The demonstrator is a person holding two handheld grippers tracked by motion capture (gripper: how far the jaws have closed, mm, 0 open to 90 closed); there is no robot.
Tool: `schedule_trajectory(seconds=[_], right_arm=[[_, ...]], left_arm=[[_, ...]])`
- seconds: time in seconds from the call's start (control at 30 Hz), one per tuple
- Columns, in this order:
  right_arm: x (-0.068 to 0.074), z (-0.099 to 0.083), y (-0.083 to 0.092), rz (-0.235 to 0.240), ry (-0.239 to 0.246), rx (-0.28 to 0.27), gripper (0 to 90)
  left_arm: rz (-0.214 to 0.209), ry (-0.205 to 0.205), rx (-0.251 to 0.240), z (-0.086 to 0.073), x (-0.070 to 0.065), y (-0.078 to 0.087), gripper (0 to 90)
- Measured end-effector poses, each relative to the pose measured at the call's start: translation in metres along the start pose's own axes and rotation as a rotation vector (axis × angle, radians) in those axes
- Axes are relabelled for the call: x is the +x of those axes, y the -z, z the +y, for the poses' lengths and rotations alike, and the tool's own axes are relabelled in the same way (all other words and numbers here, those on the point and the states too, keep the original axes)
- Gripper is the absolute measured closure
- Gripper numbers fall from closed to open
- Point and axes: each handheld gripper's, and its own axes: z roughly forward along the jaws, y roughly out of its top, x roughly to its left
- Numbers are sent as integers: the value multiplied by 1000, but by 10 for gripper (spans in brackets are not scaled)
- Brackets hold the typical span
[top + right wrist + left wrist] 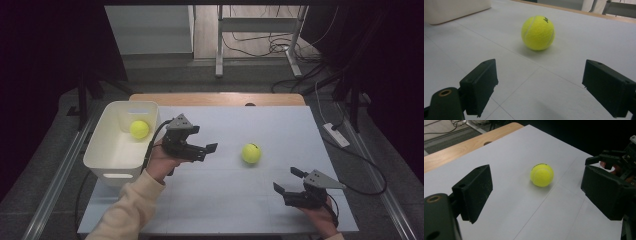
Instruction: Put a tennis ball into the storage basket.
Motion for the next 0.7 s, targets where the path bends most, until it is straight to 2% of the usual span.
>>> schedule_trajectory(seconds=[0.17, 0.7], right_arm=[[-1, 0, 0, 8, -17, -1, 125], [0, 1, 0, 2, -8, 1, 125]], left_arm=[[3, 5, 16, 1, -2, -9, 109], [1, 8, 58, -2, -1, -29, 103]])
